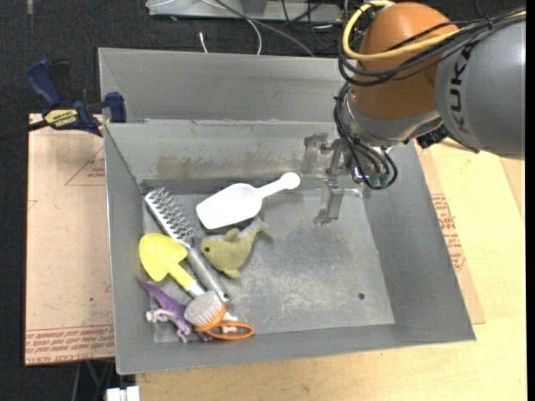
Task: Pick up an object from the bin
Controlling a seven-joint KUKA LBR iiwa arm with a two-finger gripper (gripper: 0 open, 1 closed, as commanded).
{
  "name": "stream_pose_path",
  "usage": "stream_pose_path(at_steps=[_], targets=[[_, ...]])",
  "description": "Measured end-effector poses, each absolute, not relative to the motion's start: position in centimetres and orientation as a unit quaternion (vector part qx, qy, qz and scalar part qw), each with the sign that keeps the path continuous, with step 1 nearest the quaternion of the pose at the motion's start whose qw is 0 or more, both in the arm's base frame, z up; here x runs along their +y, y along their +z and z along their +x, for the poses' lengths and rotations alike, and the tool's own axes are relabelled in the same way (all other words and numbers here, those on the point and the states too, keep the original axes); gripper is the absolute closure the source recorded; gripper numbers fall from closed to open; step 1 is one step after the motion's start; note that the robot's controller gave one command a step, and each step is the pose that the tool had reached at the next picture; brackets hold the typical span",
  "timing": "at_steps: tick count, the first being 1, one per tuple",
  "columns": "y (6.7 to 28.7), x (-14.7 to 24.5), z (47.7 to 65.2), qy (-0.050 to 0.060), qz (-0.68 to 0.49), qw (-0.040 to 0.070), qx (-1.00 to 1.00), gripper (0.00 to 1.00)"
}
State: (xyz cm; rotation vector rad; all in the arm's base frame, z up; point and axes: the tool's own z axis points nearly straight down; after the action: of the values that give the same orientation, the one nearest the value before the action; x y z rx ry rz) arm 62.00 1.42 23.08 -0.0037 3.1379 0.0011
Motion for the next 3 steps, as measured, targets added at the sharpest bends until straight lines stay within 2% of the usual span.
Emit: stream_pose_path(at_steps=[1,2,3], targets=[[23.1,1.4,62.0,0.0,-0.001,0.002,1.0,0.0],[15.9,4.3,63.0,0.002,0.01,-0.001,1.0,0.0],[16.0,4.3,63.1,0.0,-0.003,0.006,1.0,0.0]])
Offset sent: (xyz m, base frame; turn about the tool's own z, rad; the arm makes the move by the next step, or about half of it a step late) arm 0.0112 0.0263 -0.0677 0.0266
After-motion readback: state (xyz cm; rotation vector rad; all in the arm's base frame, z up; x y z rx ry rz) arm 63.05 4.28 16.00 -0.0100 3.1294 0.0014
